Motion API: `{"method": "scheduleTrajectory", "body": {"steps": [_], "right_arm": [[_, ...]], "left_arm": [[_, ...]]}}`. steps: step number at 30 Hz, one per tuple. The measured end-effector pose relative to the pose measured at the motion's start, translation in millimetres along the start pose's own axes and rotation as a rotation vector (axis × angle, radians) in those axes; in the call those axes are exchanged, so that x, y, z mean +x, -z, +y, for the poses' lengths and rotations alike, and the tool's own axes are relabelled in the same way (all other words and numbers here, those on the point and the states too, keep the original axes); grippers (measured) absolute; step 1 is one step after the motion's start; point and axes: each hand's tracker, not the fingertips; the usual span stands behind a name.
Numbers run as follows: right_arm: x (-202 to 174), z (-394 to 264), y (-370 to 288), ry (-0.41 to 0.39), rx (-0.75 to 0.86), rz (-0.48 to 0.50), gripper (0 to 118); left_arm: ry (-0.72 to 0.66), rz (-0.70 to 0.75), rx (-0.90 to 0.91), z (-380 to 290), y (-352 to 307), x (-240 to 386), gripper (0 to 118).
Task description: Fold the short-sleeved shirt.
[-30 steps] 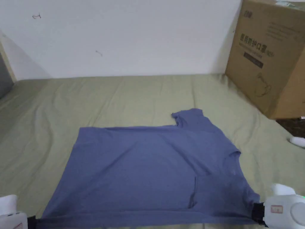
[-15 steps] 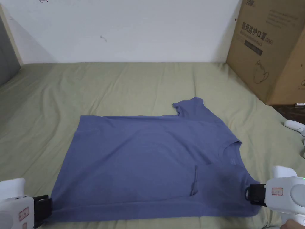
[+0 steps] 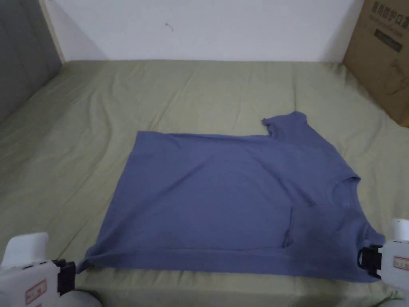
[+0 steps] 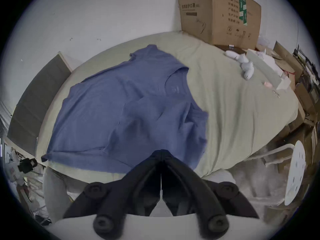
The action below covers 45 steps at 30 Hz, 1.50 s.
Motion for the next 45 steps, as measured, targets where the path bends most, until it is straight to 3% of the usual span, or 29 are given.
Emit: {"method": "scheduleTrajectory", "body": {"steps": [1,2,3,4,5,6,9,10,11,12,17,19,20,21,22,23,27,28,29,30,36,39,45], "right_arm": [[2,-1,4,-0.009,-0.013,-0.015,0],[3,-2,6,-0.015,-0.021,-0.02,0],[4,-3,8,-0.015,-0.03,-0.02,0],[6,-3,8,-0.01,-0.036,-0.016,0],[8,-4,7,-0.004,-0.042,-0.013,0],[9,-6,8,0.001,-0.045,-0.014,0],[17,-9,11,0.02,-0.065,-0.023,0],[19,-9,10,0.031,-0.067,-0.019,0],[21,-9,8,0.041,-0.067,-0.016,0],[23,-9,6,0.046,-0.063,-0.017,0],[32,-9,1,0.027,-0.051,-0.03,1],[34,-6,0,-0.012,-0.034,-0.005,7],[36,-4,0,-0.017,-0.024,-0.001,19],[37,-1,1,-0.016,-0.016,-0.005,48],[38,3,4,-0.017,-0.015,-0.004,92],[39,8,6,-0.018,-0.008,0.003,107],[43,21,38,-0.041,-0.095,-0.005,101],[45,20,47,-0.045,-0.133,-0.017,71],[46,18,54,-0.05,-0.151,-0.045,20],[48,15,52,-0.025,-0.128,-0.033,1],[46,28,21,0.028,-0.062,0.005,1],[39,39,5,-0.001,-0.031,0.037,1],[47,94,16,0.045,0.005,0.036,1]], "left_arm": [[-0.001,0.006,-0.002,0,4,-1,0],[0.003,0.013,-0.012,2,8,-2,8],[0.006,0.013,-0.029,5,13,-1,31],[0.008,0.01,-0.035,9,14,-3,63],[0.007,0.01,-0.034,12,21,-2,76],[0.0,0.004,-0.033,15,28,-3,80],[0.004,-0.012,-0.066,24,49,-1,78],[0.012,-0.018,-0.079,24,57,-1,64],[0.021,-0.016,-0.094,25,63,3,38],[0.051,-0.023,-0.12,24,69,6,3],[0.078,-0.014,-0.129,17,71,17,1],[0.066,-0.024,-0.129,19,74,12,1],[0.06,-0.021,-0.133,20,70,14,1],[0.062,-0.013,-0.128,21,70,12,1],[0.062,-0.011,-0.123,21,70,10,1],[0.06,-0.008,-0.126,22,71,8,1],[0.054,-0.006,-0.124,24,58,17,1],[0.053,-0.005,-0.123,24,56,18,1],[0.049,-0.004,-0.122,24,56,17,1],[0.043,-0.008,-0.124,24,56,16,1],[0.038,-0.014,-0.114,36,43,22,1],[0.071,-0.017,-0.098,52,36,25,1],[0.079,-0.036,-0.052,118,56,31,1]]}}
